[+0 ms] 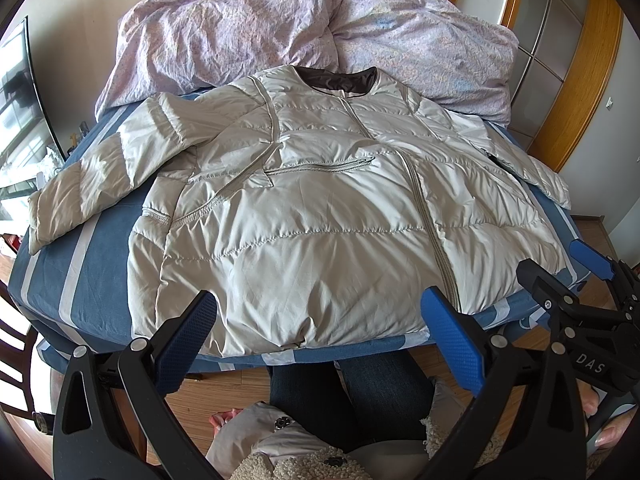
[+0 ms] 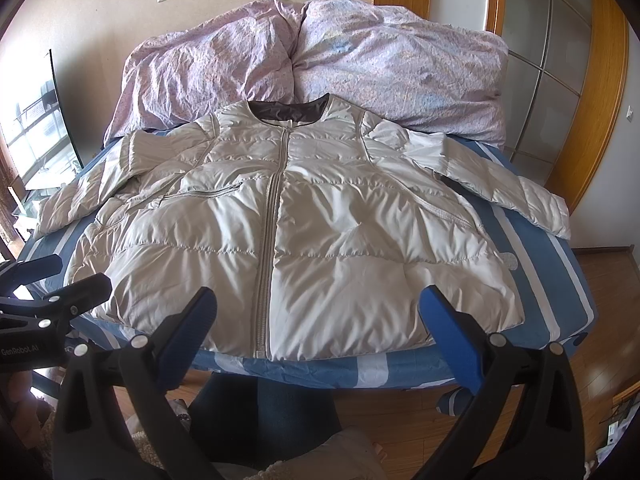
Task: Fold large clothes
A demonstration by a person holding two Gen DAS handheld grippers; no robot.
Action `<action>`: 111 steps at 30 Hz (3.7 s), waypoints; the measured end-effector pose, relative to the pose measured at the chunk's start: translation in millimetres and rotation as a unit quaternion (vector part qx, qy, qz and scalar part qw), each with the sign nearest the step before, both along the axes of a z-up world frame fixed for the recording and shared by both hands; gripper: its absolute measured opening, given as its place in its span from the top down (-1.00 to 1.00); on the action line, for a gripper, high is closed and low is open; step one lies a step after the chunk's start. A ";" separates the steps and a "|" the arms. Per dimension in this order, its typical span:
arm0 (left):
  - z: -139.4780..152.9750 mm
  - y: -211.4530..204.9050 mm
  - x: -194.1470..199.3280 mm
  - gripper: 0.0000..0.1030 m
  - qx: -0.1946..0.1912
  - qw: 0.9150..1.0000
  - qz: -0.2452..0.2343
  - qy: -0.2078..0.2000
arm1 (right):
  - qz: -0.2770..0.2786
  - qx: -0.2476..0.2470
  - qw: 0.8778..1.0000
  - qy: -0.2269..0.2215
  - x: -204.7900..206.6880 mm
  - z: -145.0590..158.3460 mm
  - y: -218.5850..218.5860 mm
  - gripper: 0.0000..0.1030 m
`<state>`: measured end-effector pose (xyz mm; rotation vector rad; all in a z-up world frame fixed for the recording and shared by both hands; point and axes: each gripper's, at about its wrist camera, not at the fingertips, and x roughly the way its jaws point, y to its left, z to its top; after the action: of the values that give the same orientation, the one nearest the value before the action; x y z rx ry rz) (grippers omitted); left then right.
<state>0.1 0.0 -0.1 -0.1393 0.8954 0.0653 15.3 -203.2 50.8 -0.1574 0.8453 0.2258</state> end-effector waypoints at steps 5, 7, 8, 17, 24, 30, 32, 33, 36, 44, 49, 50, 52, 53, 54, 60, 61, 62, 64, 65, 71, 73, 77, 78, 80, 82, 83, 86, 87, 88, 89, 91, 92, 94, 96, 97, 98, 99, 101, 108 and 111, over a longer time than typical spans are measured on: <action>0.0 0.1 0.0 -0.97 0.000 1.000 0.000 0.000 | 0.000 0.000 1.000 0.000 0.2 0.0 -0.2 -0.96; 0.0 0.1 0.0 -0.97 0.000 1.000 0.000 0.000 | 0.000 0.000 1.000 0.000 0.3 0.1 -0.3 -0.96; 0.0 0.0 0.0 -0.97 0.000 1.000 0.000 0.000 | 0.000 0.000 1.000 0.000 0.2 0.1 -0.3 -0.96; 0.0 0.0 0.1 -0.97 0.000 1.000 0.000 0.001 | 0.000 0.000 1.000 0.001 0.5 0.4 -0.4 -0.96; 0.0 0.0 0.0 -0.97 0.000 1.000 0.000 0.000 | 0.000 0.000 1.000 0.000 0.7 0.8 -0.2 -0.96; 0.0 0.0 0.0 -0.97 -0.001 1.000 0.000 0.001 | 0.000 0.000 1.000 0.001 1.6 0.3 0.1 -0.96; 0.0 0.0 0.0 -0.97 0.000 1.000 0.000 0.001 | -0.002 -0.001 1.000 -0.001 2.2 0.3 -0.1 -0.96; 0.0 0.1 0.1 -0.97 0.000 1.000 0.000 0.001 | -0.004 -0.002 1.000 -0.002 3.2 0.3 -0.9 -0.96; -0.3 0.5 2.0 -0.97 0.000 1.000 0.002 0.003 | -0.021 0.013 1.000 0.000 11.6 -2.9 -11.2 -0.96; -7.6 12.3 25.9 -0.97 -0.017 1.000 0.008 0.012 | -0.126 0.078 0.989 -0.020 70.1 -14.0 -91.3 -0.96; -13.5 24.3 46.1 -0.97 -0.042 0.999 0.013 0.015 | -0.212 0.149 0.966 -0.012 112.7 -24.6 -159.7 -0.96; -15.6 28.6 52.1 -0.97 -0.053 0.998 0.014 0.017 | -0.227 0.163 0.960 -0.007 119.7 -27.3 -171.7 -0.96; -19.4 34.4 62.2 -0.97 -0.068 0.997 0.015 0.022 | -0.260 0.200 0.945 0.010 136.4 -34.7 -198.5 -0.96; -21.5 38.0 68.9 -0.97 -0.074 0.997 0.016 0.025 | -0.268 0.213 0.940 0.016 142.1 -38.4 -207.0 -0.96; -22.8 40.5 74.2 -0.97 -0.078 0.996 0.016 0.027 | -0.281 0.228 0.932 0.026 150.9 -43.4 -218.4 -0.96; -22.9 52.7 106.6 -0.97 -0.091 0.995 0.004 0.028 | -0.363 0.306 0.878 0.066 196.4 -72.2 -281.2 -0.76; -21.3 53.7 111.1 -0.97 -0.089 0.996 0.001 0.027 | -0.377 0.324 0.864 0.076 204.1 -79.6 -292.9 -0.70; -19.2 55.1 117.4 -0.97 -0.087 0.996 -0.004 0.026 | -0.391 0.340 0.851 0.084 210.6 -86.4 -303.2 -0.61; -15.8 57.9 131.0 -0.97 -0.080 0.996 -0.009 0.025 | -0.414 0.370 0.826 0.097 222.2 -99.2 -321.8 -0.47; -14.6 59.1 137.2 -0.97 -0.077 0.997 -0.011 0.027 | -0.419 0.381 0.818 0.100 226.8 -103.6 -328.2 -0.41; -13.3 63.8 172.4 -0.97 -0.060 0.997 -0.027 0.032 | -0.460 0.420 0.776 0.096 250.8 -120.7 -365.0 -0.22; -14.4 66.6 180.8 -0.97 -0.061 0.997 -0.027 0.028 | -0.471 0.417 0.772 0.090 256.0 -120.7 -372.6 -0.19; -16.4 77.5 197.3 -0.97 -0.090 0.996 -0.025 0.007 | -0.491 0.400 0.770 0.081 263.5 -120.1 -385.5 0.06; -16.5 79.1 200.8 -0.97 -0.094 0.995 -0.027 0.005 | -0.496 0.390 0.772 0.081 264.6 -119.3 -386.6 0.14; -15.4 81.2 208.7 -0.97 -0.095 0.995 -0.030 -0.001 | -0.507 0.348 0.784 0.080 269.4 -115.5 -386.0 0.31; -13.7 83.4 214.8 -0.97 -0.095 0.995 -0.033 -0.006 | -0.511 0.297 0.803 0.076 274.9 -108.5 -381.5 0.55; -12.9 86.2 219.6 -0.97 -0.103 0.994 -0.037 -0.007 | -0.510 0.267 0.815 0.071 279.8 -102.5 -376.0 0.69; -13.2 94.6 230.9 -0.97 -0.154 0.986 -0.054 -0.006 | -0.496 0.179 0.849 0.033 292.9 -74.6 -352.3 0.85; -14.3 97.9 234.2 -0.97 -0.171 0.984 -0.054 -0.003 | -0.484 0.151 0.862 0.014 298.0 -62.1 -340.2 0.87; -15.6 100.7 237.3 -0.97 -0.186 0.981 -0.053 0.000 | -0.470 0.131 0.873 -0.006 302.9 -49.6 -327.7 0.88; -17.5 104.4 241.4 -0.97 -0.205 0.977 -0.050 0.003 | -0.447 0.114 0.887 -0.029 308.6 -33.9 -310.1 0.88; -20.0 109.9 247.6 -0.97 -0.234 0.971 -0.044 0.005 | -0.390 0.101 0.913 -0.066 317.5 -5.7 -270.8 0.88; -20.8 111.2 249.5 -0.97 -0.242 0.969 -0.042 0.004 | -0.365 0.098 0.922 -0.077 319.8 4.2 -252.8 0.88; -20.9 113.3 254.3 -0.97 -0.256 0.966 -0.038 -0.002 | -0.296 0.097 0.945 -0.100 324.3 23.1 -206.8 0.88; -20.5 114.1 257.8 -0.97 -0.266 0.963 -0.035 -0.009 | -0.237 0.098 0.960 -0.108 327.8 32.2 -165.3 0.88; -19.9 114.6 259.8 -0.97 -0.273 0.961 -0.034 -0.012 | -0.212 0.099 0.966 -0.108 327.3 34.4 -147.8 0.88; -20.4 114.5 262.9 -0.97 -0.284 0.958 -0.033 -0.015 | -0.181 0.104 0.972 -0.105 327.3 34.3 -127.4 0.88; -21.9 114.4 265.7 -0.97 -0.296 0.955 -0.032 -0.016 | -0.155 0.109 0.977 -0.099 328.2 32.1 -109.0 0.88; -27.1 111.7 273.4 -0.97 -0.328 0.944 -0.033 -0.012 | -0.103 0.122 0.984 -0.074 326.9 22.6 -74.1 0.89; -61.3 89.7 305.7 -0.97 -0.434 0.900 -0.031 0.038 | 0.022 0.122 0.991 0.042 319.6 -35.3 26.5 0.89; -74.9 80.8 313.2 -0.93 -0.452 0.889 -0.026 0.060 | 0.048 0.108 0.990 0.073 313.5 -57.0 53.9 0.89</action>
<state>313.3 80.8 -75.0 -0.9933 0.9952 -0.4088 328.8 -149.3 -6.3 0.0221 0.9533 0.4216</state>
